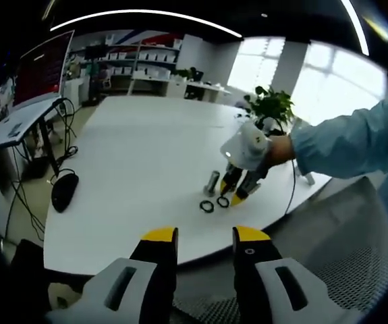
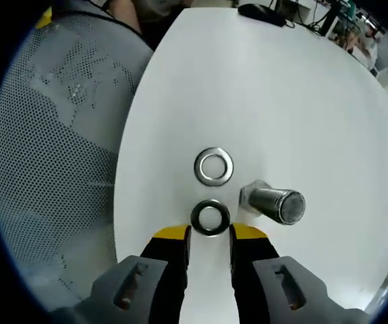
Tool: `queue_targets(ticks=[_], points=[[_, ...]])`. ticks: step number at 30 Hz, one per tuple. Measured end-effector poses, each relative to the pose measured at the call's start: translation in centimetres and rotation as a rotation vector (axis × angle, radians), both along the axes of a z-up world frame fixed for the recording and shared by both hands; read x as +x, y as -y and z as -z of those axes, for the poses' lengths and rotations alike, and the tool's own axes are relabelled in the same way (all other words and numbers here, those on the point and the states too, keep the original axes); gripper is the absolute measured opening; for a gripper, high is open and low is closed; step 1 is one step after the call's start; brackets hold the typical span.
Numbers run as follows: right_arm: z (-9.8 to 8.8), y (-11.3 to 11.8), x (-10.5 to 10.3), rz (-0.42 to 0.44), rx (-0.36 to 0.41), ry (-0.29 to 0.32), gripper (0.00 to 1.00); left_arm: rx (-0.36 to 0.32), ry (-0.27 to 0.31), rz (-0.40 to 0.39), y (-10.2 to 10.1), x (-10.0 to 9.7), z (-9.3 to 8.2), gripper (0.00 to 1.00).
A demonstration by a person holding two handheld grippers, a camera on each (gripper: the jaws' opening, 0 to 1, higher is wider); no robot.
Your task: Place the washer onto the threaded stud by aligning its center hole with the stud, sliding it down to the base, and recovering from edge contact or off-axis alignment until the washer reaches the visible bottom stop.
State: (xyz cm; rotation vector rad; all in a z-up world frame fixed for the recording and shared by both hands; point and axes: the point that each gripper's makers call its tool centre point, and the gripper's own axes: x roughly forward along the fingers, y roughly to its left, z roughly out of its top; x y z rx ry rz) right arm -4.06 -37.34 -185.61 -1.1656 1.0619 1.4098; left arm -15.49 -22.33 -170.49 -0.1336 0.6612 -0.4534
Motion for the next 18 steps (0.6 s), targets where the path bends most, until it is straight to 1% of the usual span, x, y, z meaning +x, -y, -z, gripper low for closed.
queue_targets(ticks=[5, 8, 12, 15, 16, 18], points=[[0.12, -0.04, -0.04, -0.006, -0.018, 0.017, 0.25, 0.001, 0.0, 0.001, 0.0, -0.01, 0.02, 0.3], [0.14, -0.02, -0.04, -0.035, -0.041, 0.05, 0.24, -0.003, -0.001, 0.0, 0.01, -0.01, 0.0, 0.27], [0.06, -0.07, 0.08, -0.03, -0.042, 0.05, 0.24, 0.005, -0.005, -0.003, -0.08, -0.01, 0.08, 0.26], [-0.03, -0.13, 0.09, -0.012, -0.026, 0.042, 0.24, 0.003, -0.006, -0.012, -0.18, 0.03, 0.07, 0.26], [-0.02, -0.35, 0.02, 0.041, -0.002, 0.021, 0.24, 0.003, -0.007, -0.014, -0.21, 0.03, 0.07, 0.26], [-0.06, -0.43, 0.12, 0.079, 0.013, 0.005, 0.24, 0.004, -0.007, -0.013, -0.2, 0.01, 0.08, 0.26]])
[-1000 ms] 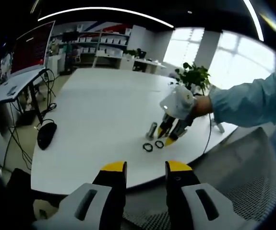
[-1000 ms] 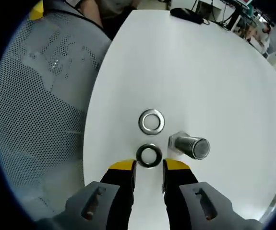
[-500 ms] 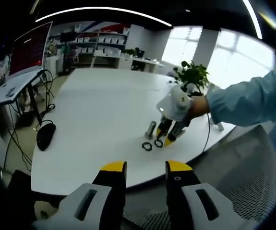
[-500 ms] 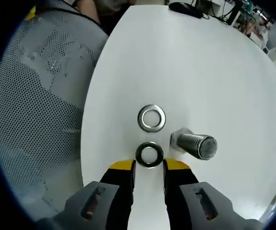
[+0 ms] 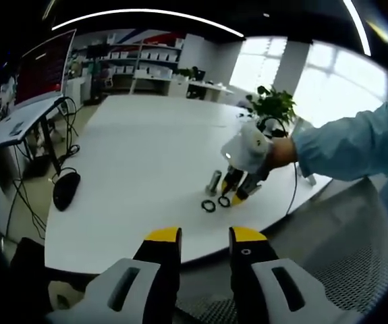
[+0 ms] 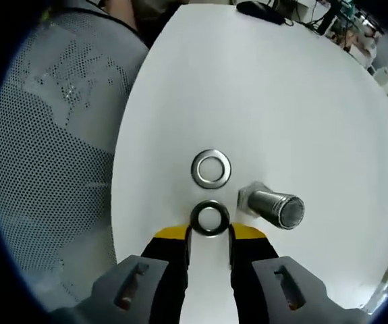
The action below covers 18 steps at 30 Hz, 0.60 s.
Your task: Place the washer onto the threaded stud by aligning its center hole with the stud, sliding it down to the base, and recovering from edge contact or off-axis alignment until the washer reaches the visible bottom stop.
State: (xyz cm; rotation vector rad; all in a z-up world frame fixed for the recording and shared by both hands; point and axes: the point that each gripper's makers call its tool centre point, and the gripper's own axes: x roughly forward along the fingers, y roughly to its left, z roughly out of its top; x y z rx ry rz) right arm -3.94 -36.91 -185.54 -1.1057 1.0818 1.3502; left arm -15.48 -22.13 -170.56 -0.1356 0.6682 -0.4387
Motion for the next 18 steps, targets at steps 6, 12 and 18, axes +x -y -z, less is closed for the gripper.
queue_targets(ticks=[6, 12, 18], points=[[0.06, 0.0, 0.47, -0.011, 0.007, 0.033, 0.19, -0.008, 0.002, -0.021, -0.18, 0.11, -0.1, 0.26], [-0.03, -0.06, 0.25, -0.027, 0.0, 0.038, 0.2, -0.01, 0.005, -0.024, -0.19, 0.16, -0.15, 0.2], [-0.02, -0.68, 0.53, 0.006, 0.022, 0.034, 0.21, -0.009, 0.003, -0.033, -0.32, 0.18, -0.13, 0.2]])
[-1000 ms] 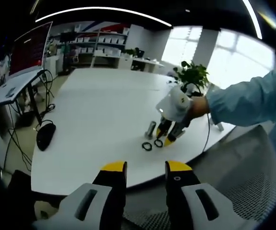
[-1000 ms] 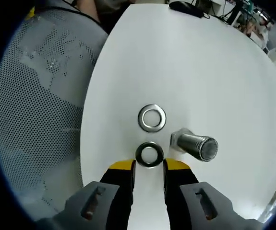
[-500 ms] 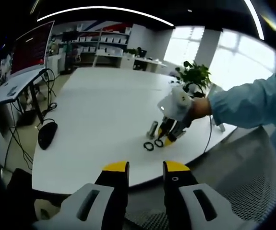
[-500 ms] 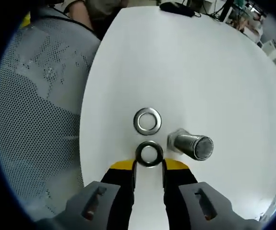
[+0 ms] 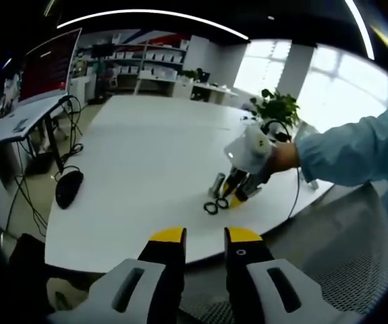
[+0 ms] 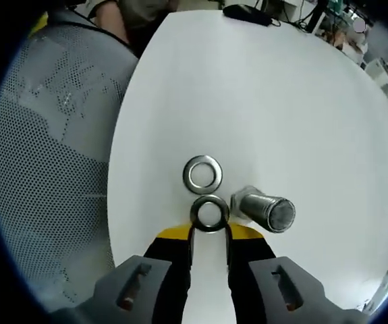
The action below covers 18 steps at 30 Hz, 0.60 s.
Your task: Place the washer onto the threaded stud by aligning its center hole with the stud, sliding it down to the base, and recovering from edge contact or off-axis alignment until the washer reaches the visible bottom stop.
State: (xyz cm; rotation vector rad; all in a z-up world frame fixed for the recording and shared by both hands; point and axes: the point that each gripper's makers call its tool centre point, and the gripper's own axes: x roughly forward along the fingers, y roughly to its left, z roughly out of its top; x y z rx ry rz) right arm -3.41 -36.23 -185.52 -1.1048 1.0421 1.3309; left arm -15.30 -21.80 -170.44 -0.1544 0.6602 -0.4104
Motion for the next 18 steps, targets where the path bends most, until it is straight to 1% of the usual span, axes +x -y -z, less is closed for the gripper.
queue_targets(ticks=[4, 6, 8, 11, 18], points=[[0.0, -0.25, -0.11, -0.006, -0.001, 0.005, 0.22, 0.004, -0.003, -0.002, -0.02, -0.02, 0.09, 0.22], [-0.01, -0.28, -0.28, 0.001, -0.001, -0.005, 0.24, 0.018, 0.0, 0.021, 0.2, -0.15, 0.13, 0.22], [-0.04, -0.42, -0.51, 0.004, 0.001, -0.012, 0.26, 0.019, -0.001, 0.027, 0.3, -0.18, 0.12, 0.23], [-0.02, -0.44, -0.49, 0.004, 0.0, -0.007, 0.26, 0.014, 0.001, 0.023, 0.21, -0.12, 0.1, 0.23], [-0.13, -1.03, -0.49, 0.071, 0.043, -0.003, 0.25, 0.013, 0.0, 0.024, 0.2, -0.13, 0.12, 0.23]])
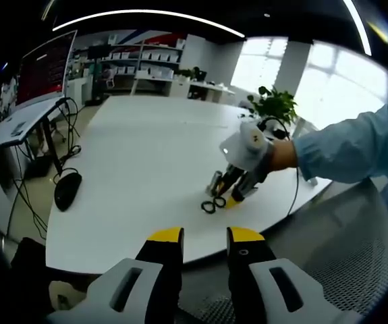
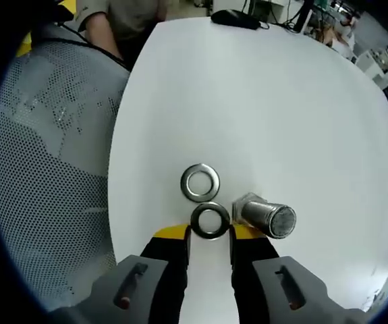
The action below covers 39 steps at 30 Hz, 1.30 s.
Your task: Place the washer onto the threaded stud by aligning its center hole with the stud, sliding it down to the base, and recovering from edge contact or off-axis alignment until the washer reaches the visible bottom stop.
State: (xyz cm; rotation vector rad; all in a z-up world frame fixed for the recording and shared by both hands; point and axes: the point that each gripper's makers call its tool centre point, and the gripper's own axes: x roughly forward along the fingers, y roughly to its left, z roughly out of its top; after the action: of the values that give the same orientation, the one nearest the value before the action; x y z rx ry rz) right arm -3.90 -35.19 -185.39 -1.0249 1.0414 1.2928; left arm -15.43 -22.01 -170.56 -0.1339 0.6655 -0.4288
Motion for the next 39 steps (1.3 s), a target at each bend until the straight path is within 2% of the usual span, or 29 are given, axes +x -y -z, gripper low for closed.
queue_targets(ticks=[11, 18, 25, 28, 39], points=[[0.0, -0.8, 0.0, 0.028, 0.031, -0.012, 0.27, -0.006, 0.002, 0.0, 0.0, 0.0, -0.1, 0.23], [0.1, -1.0, 0.2, -0.011, 0.028, 0.004, 0.25, -0.007, 0.004, 0.0, 0.0, 0.0, -0.1, 0.24], [0.0, -0.9, 0.1, -0.012, 0.051, 0.003, 0.24, -0.008, 0.005, 0.002, 0.0, 0.0, -0.1, 0.24], [-0.1, -0.8, -0.2, -0.013, 0.057, -0.014, 0.24, -0.008, 0.005, 0.001, 0.0, 0.0, -0.1, 0.24], [-2.2, -0.6, -0.1, -0.037, 0.081, 0.006, 0.23, -0.009, 0.005, -0.001, 0.0, 0.0, -0.1, 0.24]])
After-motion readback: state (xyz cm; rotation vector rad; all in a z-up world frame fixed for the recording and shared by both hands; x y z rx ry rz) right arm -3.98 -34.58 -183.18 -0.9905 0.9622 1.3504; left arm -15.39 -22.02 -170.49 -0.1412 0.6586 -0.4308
